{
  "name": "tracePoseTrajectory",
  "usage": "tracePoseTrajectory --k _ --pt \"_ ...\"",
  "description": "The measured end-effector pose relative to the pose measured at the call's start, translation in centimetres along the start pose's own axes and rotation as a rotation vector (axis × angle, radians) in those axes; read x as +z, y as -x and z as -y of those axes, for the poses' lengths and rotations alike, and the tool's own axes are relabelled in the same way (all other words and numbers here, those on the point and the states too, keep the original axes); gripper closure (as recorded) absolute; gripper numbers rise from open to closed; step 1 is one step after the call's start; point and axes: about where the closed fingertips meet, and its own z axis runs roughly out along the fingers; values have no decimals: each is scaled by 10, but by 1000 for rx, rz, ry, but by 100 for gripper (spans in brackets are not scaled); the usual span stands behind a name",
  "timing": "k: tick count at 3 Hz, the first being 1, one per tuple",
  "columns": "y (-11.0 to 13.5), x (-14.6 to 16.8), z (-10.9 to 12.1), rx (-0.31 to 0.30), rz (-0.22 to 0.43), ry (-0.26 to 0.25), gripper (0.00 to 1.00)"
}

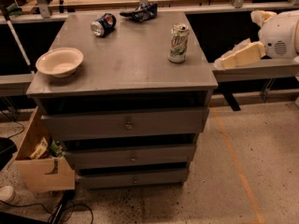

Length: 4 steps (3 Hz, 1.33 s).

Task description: Move 7up can near paper bowl

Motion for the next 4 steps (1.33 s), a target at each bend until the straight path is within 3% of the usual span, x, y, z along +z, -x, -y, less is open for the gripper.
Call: tracePoseTrajectory --k 1,2,4 --pt "0 0 0 0 0 0 0" --pt "2 30 8 24 59 28 0" --pt "-1 112 45 117 183 80 0"
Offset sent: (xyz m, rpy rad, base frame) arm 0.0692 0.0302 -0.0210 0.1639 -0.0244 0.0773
